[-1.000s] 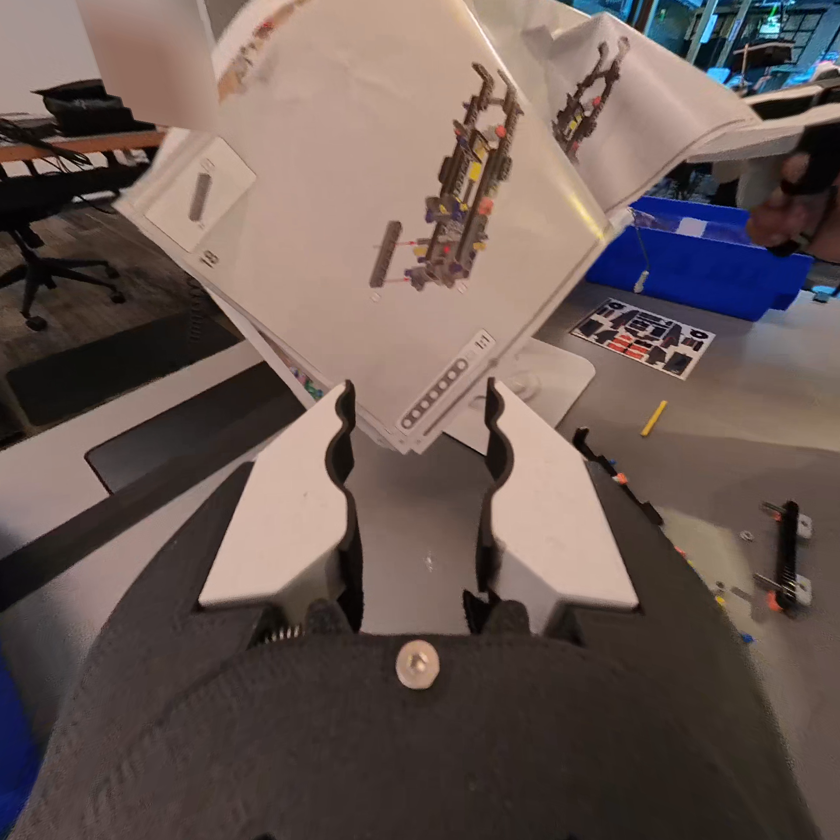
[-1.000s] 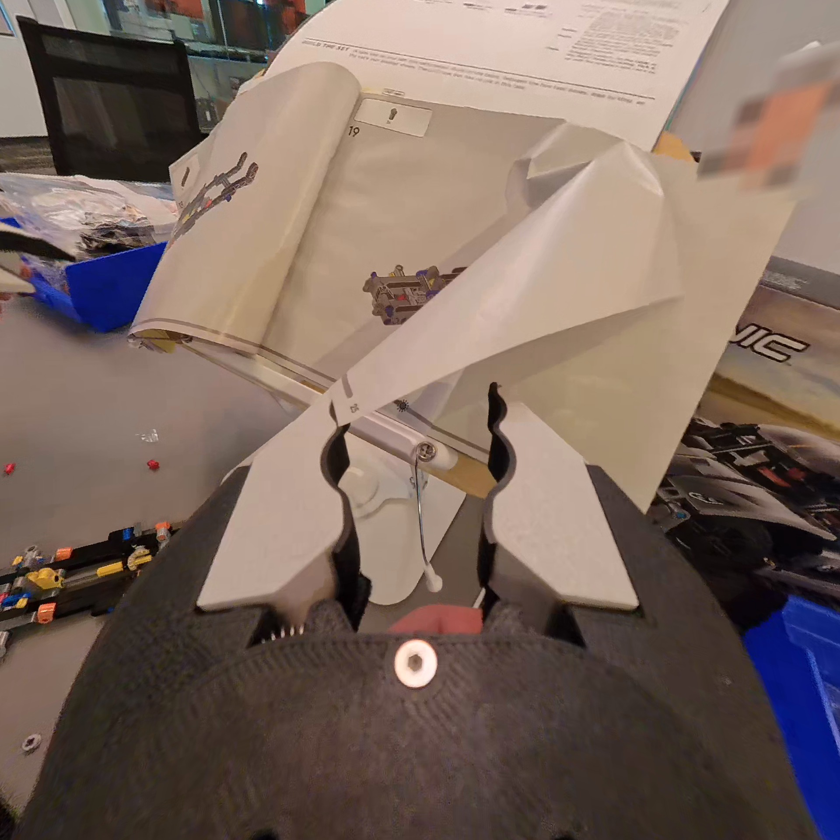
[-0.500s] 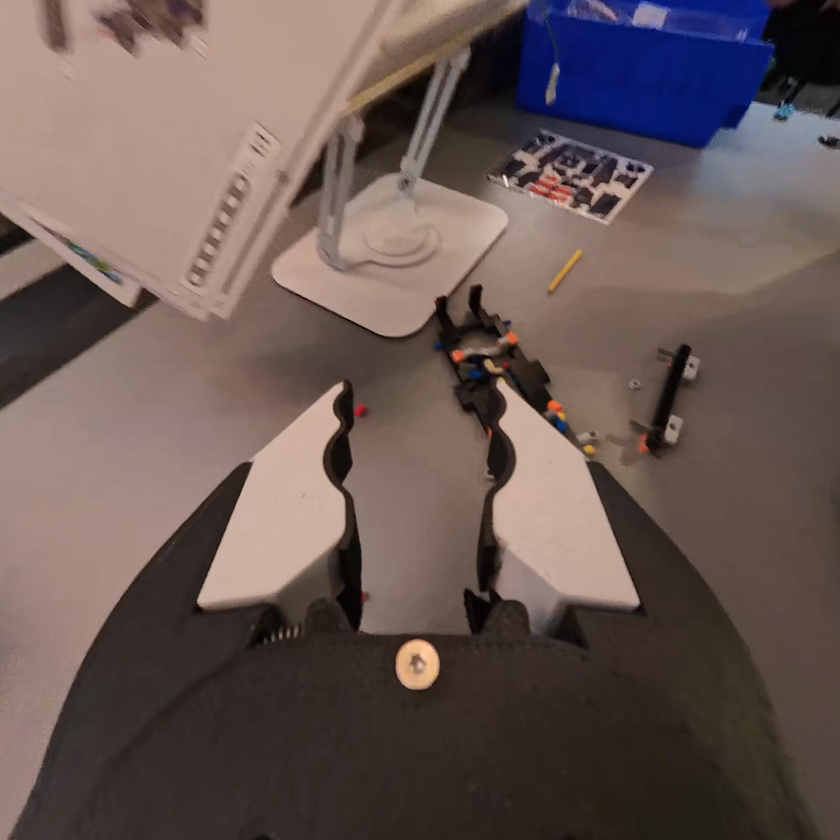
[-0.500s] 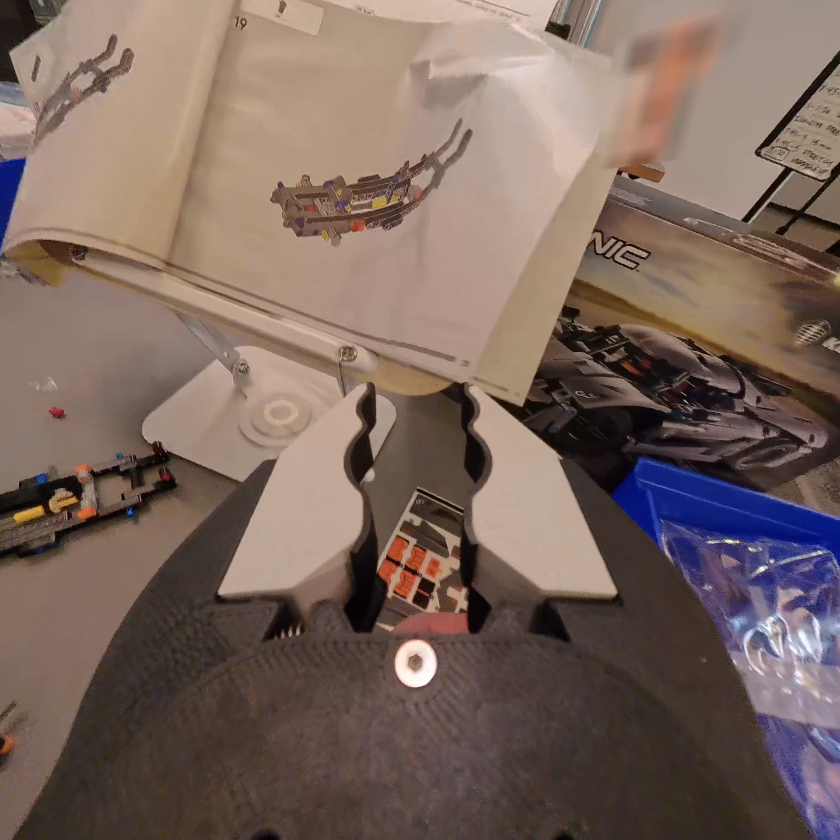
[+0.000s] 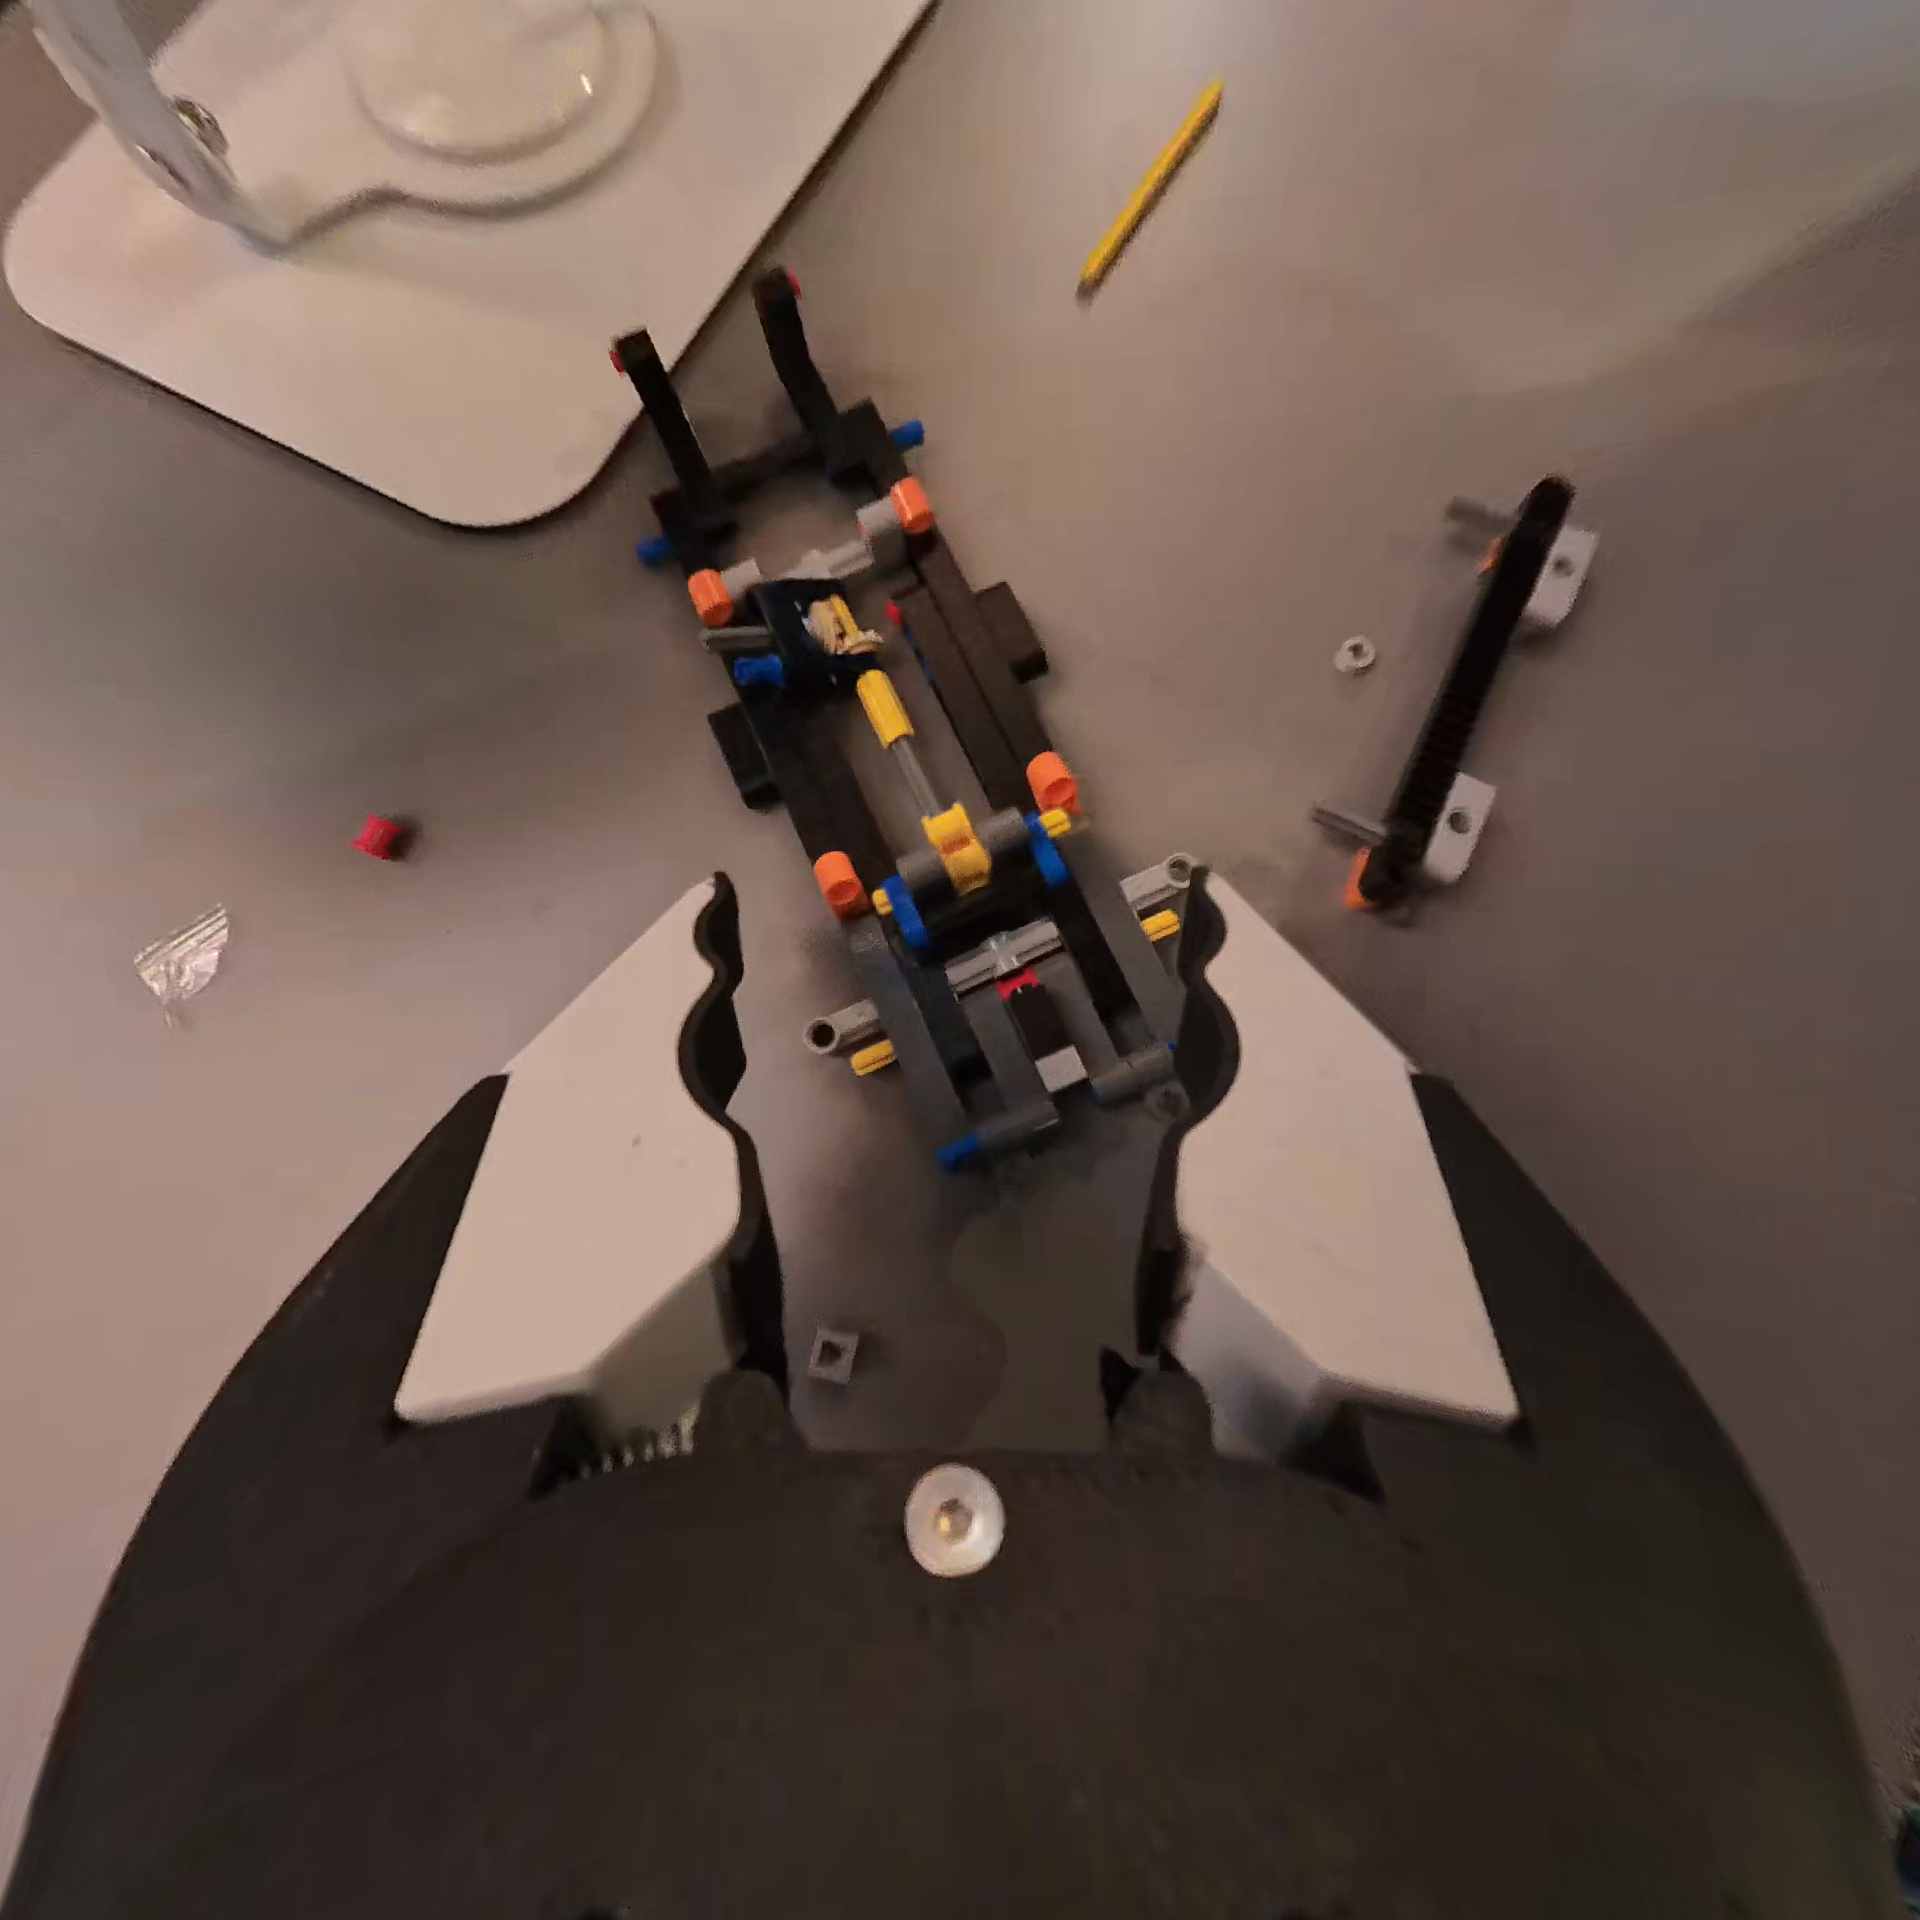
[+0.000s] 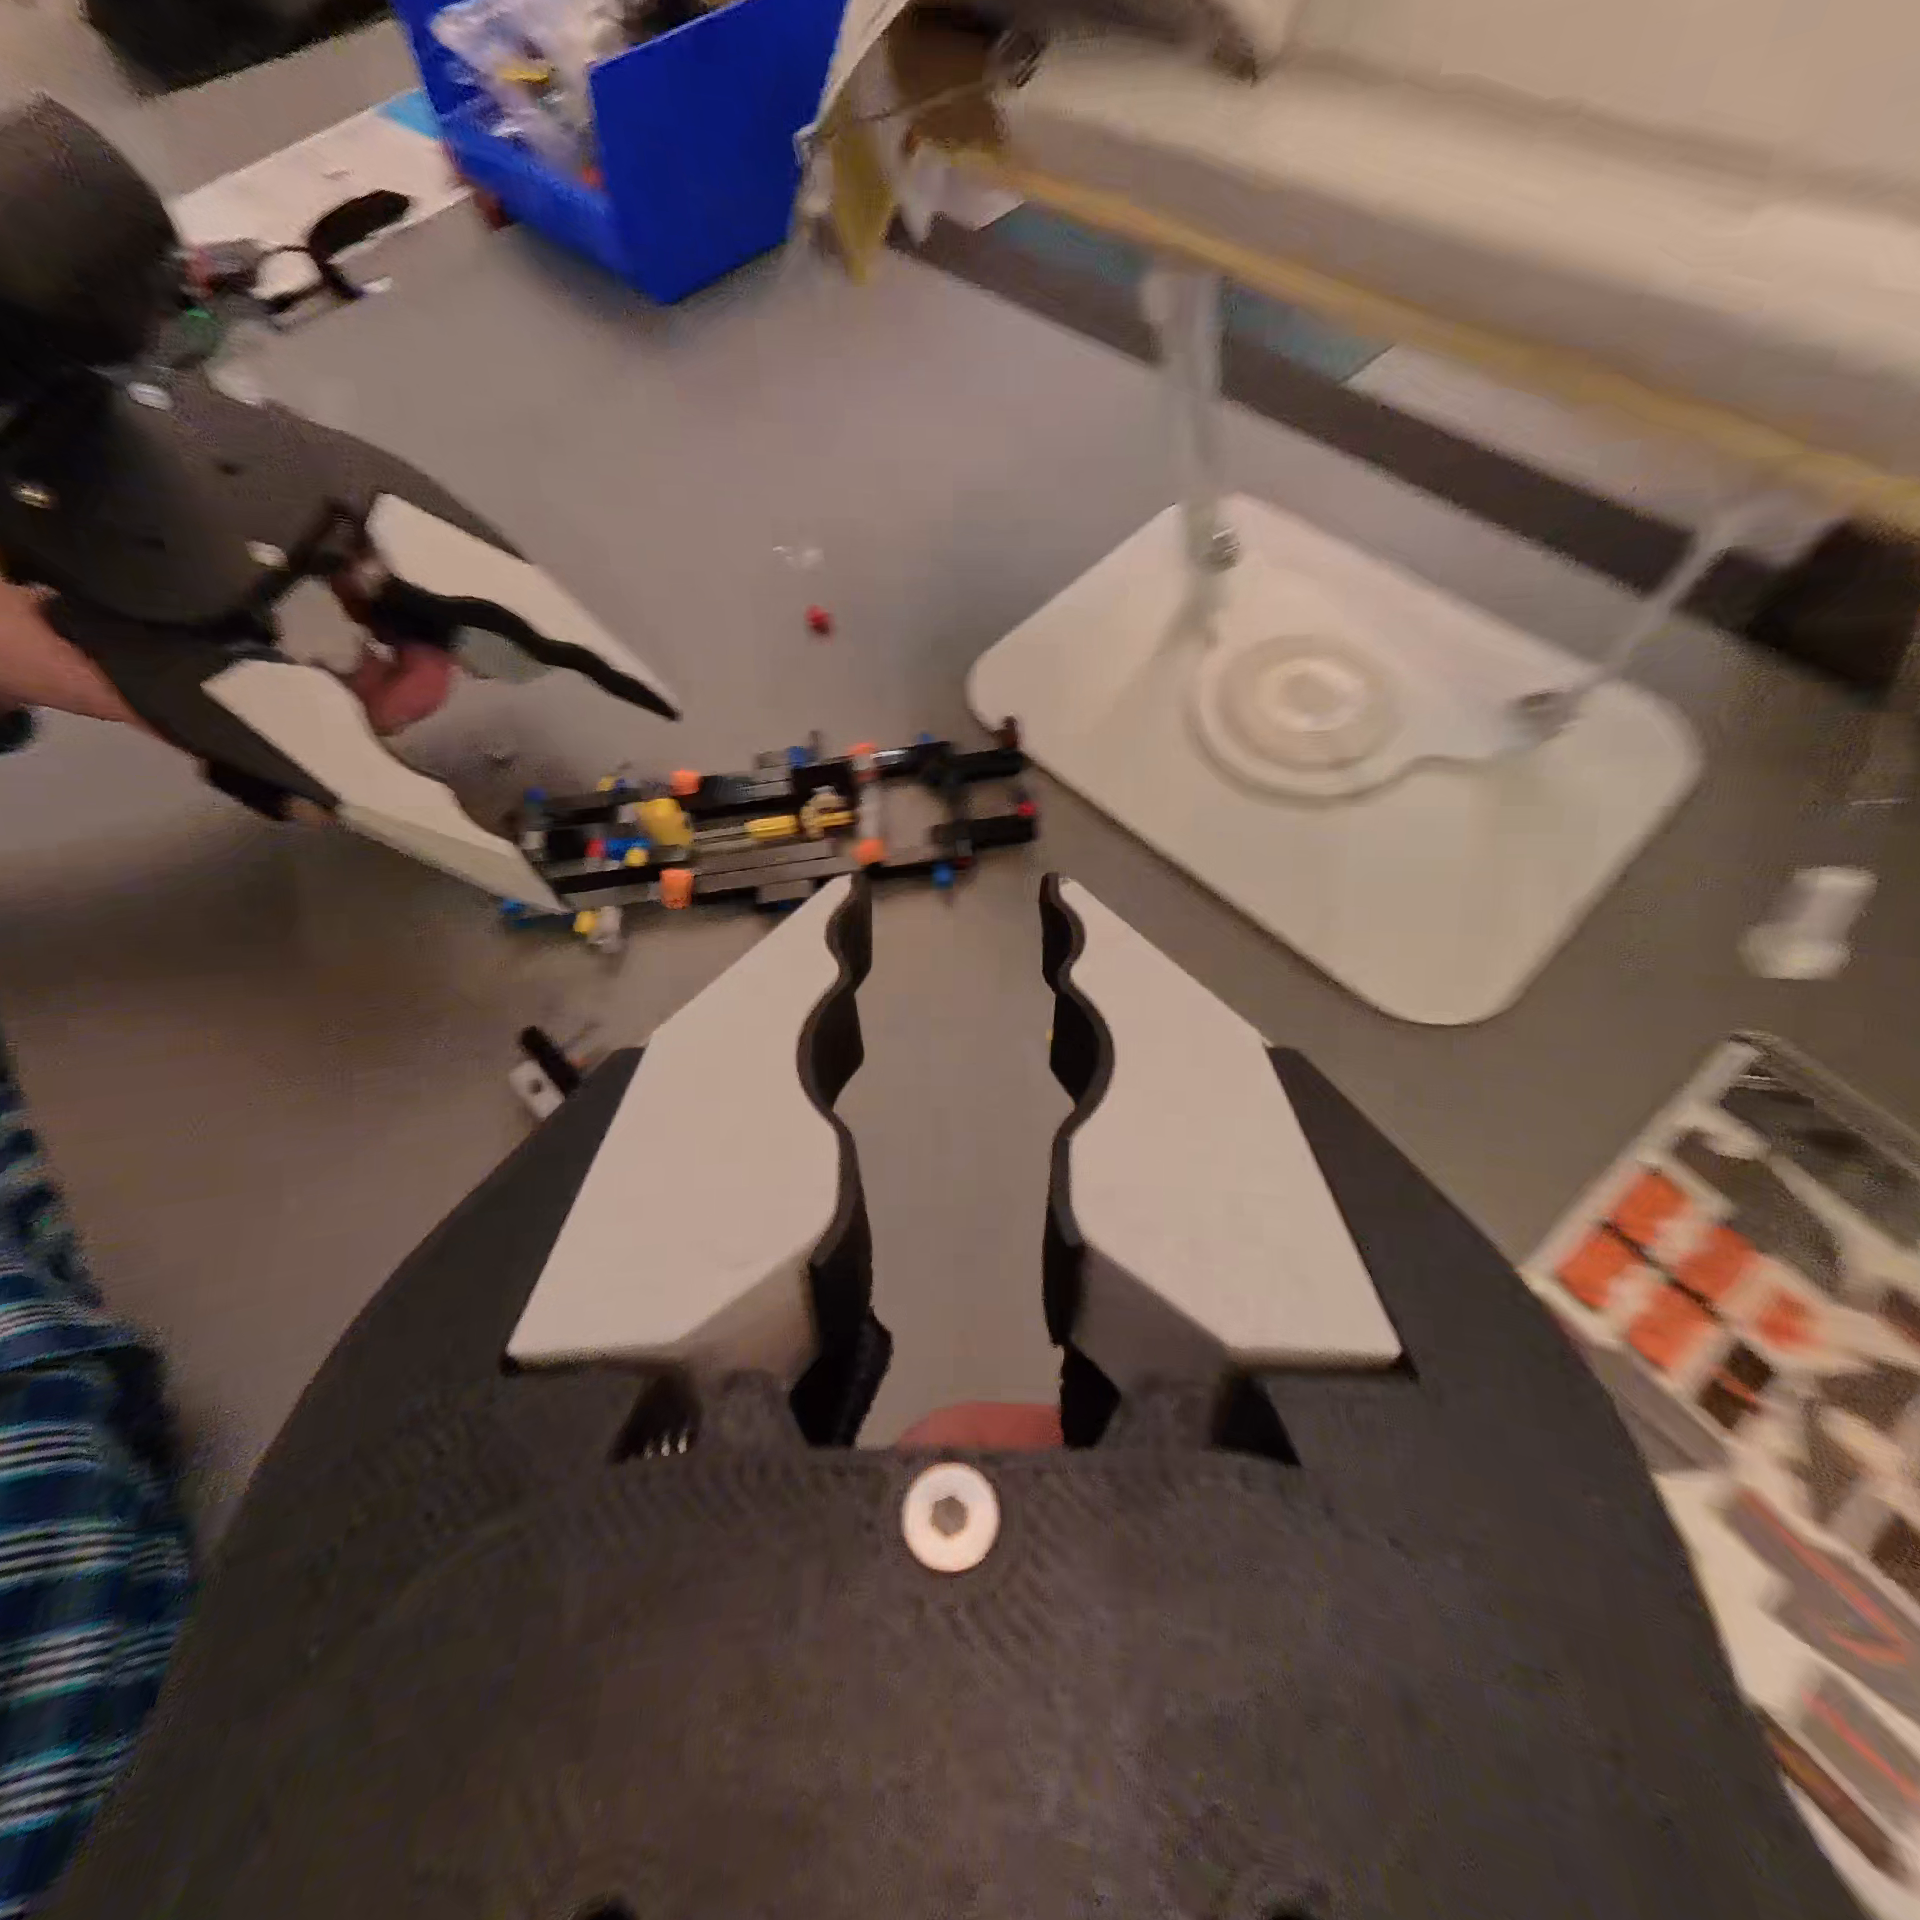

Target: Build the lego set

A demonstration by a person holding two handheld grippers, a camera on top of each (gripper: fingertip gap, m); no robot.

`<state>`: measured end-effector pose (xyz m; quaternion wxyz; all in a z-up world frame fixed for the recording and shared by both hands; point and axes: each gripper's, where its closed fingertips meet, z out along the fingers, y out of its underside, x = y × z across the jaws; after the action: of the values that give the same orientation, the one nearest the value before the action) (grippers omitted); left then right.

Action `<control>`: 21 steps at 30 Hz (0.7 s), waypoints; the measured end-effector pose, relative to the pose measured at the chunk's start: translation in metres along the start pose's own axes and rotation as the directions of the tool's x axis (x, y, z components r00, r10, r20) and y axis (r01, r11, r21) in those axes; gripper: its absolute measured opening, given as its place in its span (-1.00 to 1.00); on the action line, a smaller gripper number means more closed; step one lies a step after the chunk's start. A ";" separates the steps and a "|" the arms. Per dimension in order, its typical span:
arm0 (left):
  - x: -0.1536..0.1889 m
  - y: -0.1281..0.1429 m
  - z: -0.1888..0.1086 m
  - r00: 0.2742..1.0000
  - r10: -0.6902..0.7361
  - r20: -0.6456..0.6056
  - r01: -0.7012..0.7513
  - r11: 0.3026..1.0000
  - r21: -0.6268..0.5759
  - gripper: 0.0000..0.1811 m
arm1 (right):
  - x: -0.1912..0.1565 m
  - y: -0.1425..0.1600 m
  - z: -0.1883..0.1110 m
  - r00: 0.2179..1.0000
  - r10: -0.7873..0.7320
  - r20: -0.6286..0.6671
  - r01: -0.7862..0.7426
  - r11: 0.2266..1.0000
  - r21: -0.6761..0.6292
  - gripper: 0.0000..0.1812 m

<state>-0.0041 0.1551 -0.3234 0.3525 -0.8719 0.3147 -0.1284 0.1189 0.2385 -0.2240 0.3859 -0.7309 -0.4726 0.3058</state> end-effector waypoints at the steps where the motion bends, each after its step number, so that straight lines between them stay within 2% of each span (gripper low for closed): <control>1: 0.000 0.004 0.004 1.000 0.009 0.010 -0.009 1.000 -0.027 -0.06 | -0.009 0.005 0.008 0.999 0.024 0.042 -0.023 1.000 -0.011 -0.67; 4: 0.003 0.011 0.014 1.000 -0.001 0.019 0.003 0.997 -0.072 -0.11 | -0.025 0.022 0.026 0.991 0.068 0.111 -0.062 0.997 -0.054 -0.67; 6: 0.006 0.010 0.016 0.999 -0.047 0.001 0.047 0.997 -0.062 -0.18 | -0.033 0.029 0.033 0.984 0.103 0.148 -0.094 0.993 -0.068 -0.67; 14: 0.003 0.007 0.016 0.995 -0.100 0.021 0.100 0.995 -0.001 -0.32 | -0.051 0.042 0.051 0.947 0.199 0.254 -0.175 0.978 -0.114 -0.66; 21: -0.002 0.001 0.013 0.991 -0.127 0.037 0.124 0.989 0.082 -0.34 | -0.058 0.046 0.063 0.928 0.229 0.294 -0.193 0.970 -0.148 -0.62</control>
<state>-0.0001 0.1625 -0.3337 0.3846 -0.8778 0.2462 -0.1444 0.0673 0.1901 -0.2911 0.2289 -0.7419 -0.4627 0.4280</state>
